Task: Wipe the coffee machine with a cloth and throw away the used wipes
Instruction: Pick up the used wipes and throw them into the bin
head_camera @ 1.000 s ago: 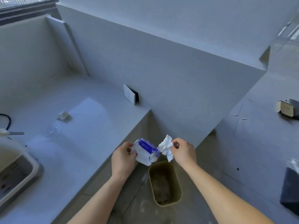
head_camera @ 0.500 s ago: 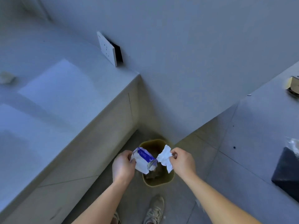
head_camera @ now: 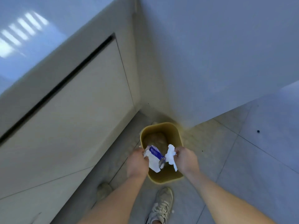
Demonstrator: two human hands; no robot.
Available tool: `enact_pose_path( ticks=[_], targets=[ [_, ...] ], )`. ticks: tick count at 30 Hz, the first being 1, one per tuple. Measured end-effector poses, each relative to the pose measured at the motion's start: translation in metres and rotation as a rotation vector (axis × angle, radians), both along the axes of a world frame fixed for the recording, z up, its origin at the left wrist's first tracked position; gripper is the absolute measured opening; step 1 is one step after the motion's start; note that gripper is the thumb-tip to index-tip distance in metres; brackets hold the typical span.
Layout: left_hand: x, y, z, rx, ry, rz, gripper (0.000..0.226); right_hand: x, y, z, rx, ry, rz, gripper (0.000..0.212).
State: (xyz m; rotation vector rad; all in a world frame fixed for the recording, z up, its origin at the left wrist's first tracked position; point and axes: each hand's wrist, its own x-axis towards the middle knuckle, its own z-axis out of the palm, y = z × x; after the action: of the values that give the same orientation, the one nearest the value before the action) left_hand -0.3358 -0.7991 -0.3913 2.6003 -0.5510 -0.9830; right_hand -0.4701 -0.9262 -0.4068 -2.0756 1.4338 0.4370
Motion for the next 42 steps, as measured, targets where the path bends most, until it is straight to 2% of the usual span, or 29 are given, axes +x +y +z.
enact_pose_path(
  ticks=[5,8,10,16,22,28,32,37,42],
  targets=[
    [-0.012,-0.014,-0.037,0.035,0.02,-0.105,0.027,0.0,-0.001,-0.034,-0.026,-0.056,-0.048,0.028],
    [-0.017,-0.016,-0.043,0.079,-0.007,-0.179,0.038,-0.004,0.001,-0.044,-0.025,-0.039,-0.087,0.024],
    [-0.018,-0.014,-0.043,0.088,-0.062,-0.221,0.044,-0.011,0.001,-0.048,0.003,0.005,-0.085,0.023],
    [-0.012,-0.005,-0.014,0.064,-0.051,-0.286,0.047,-0.022,-0.004,-0.024,0.031,0.007,-0.098,0.024],
    [0.008,-0.006,0.047,-0.022,-0.165,-0.384,0.048,-0.006,-0.009,0.037,0.008,-0.077,-0.04,0.019],
    [0.024,-0.004,0.12,-0.076,-0.304,-0.533,0.045,0.019,-0.002,0.117,-0.054,-0.117,0.039,0.025],
    [0.028,0.005,0.169,-0.117,-0.352,-0.545,0.037,0.027,0.001,0.17,-0.129,-0.114,0.184,0.03],
    [0.033,0.02,0.236,-0.12,-0.425,-0.582,0.03,0.038,0.008,0.238,-0.267,-0.103,0.462,0.035],
    [0.039,0.041,0.309,-0.098,-0.517,-0.556,0.031,0.046,0.018,0.303,-0.343,-0.152,0.528,0.034]
  ],
)
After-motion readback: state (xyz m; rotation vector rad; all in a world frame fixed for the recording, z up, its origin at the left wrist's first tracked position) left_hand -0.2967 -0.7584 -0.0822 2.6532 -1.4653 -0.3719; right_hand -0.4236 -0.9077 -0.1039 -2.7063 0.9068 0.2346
